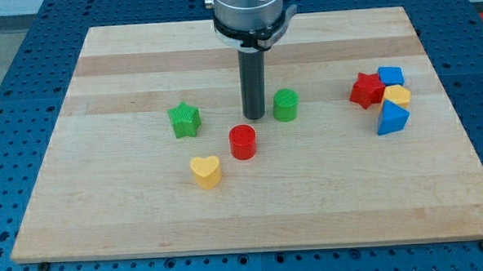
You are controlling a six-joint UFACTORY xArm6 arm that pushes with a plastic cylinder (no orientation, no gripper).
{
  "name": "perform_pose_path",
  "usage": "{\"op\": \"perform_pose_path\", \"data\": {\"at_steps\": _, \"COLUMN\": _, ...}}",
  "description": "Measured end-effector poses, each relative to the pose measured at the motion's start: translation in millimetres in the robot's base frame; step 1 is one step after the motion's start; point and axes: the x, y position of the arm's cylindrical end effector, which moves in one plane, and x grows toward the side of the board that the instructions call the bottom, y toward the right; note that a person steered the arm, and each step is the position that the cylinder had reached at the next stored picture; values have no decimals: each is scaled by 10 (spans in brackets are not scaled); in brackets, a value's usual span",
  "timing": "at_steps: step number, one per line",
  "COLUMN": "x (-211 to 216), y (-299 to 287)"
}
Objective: Place the green circle diagonally top left to the red star
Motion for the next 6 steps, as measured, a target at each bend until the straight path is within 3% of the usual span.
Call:
{"op": "perform_pose_path", "data": {"at_steps": 4, "x": 221, "y": 572}}
{"op": "perform_pose_path", "data": {"at_steps": 6, "x": -12, "y": 824}}
